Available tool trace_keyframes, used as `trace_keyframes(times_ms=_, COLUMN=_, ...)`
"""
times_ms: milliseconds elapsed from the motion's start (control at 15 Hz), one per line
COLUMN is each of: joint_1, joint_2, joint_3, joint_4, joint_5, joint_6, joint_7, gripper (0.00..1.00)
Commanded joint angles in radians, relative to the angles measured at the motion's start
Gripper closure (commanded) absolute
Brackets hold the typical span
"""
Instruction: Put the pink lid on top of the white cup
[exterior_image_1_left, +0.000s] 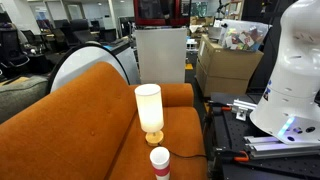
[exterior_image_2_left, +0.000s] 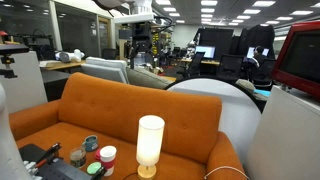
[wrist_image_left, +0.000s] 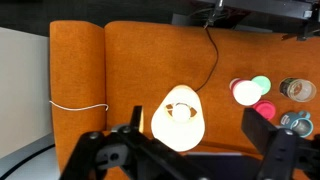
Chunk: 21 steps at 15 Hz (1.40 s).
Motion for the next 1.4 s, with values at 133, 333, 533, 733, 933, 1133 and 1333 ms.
trace_keyframes(times_ms=133, joint_1=0.005, joint_2=-0.004, joint_3=0.009, joint_4=0.003, joint_5=0.007, joint_6=-0.001, joint_7=-0.011, gripper=0.00)
trace_keyframes(times_ms=333, joint_1=0.049, joint_2=-0.009, joint_3=0.034, joint_4=-0.017, joint_5=0.057, joint_6=0.029, joint_7=-0.039, gripper=0.00)
trace_keyframes(times_ms=533, joint_1=0.115, joint_2=-0.001, joint_3=0.064, joint_4=-0.066, joint_5=0.160, joint_6=0.069, joint_7=-0.102, gripper=0.00)
trace_keyframes(times_ms=733, joint_1=0.170, joint_2=0.020, joint_3=0.086, joint_4=-0.138, joint_5=0.262, joint_6=0.128, joint_7=-0.182, gripper=0.00)
trace_keyframes(times_ms=933, joint_1=0.170, joint_2=0.033, joint_3=0.110, joint_4=-0.154, joint_5=0.235, joint_6=0.115, joint_7=-0.139, gripper=0.00)
trace_keyframes(times_ms=1133, joint_1=0.170, joint_2=0.032, joint_3=0.108, joint_4=-0.157, joint_5=0.235, joint_6=0.119, joint_7=-0.152, gripper=0.00)
trace_keyframes(times_ms=1333, joint_1=0.171, joint_2=0.036, joint_3=0.108, joint_4=-0.156, joint_5=0.237, joint_6=0.132, joint_7=-0.154, gripper=0.00)
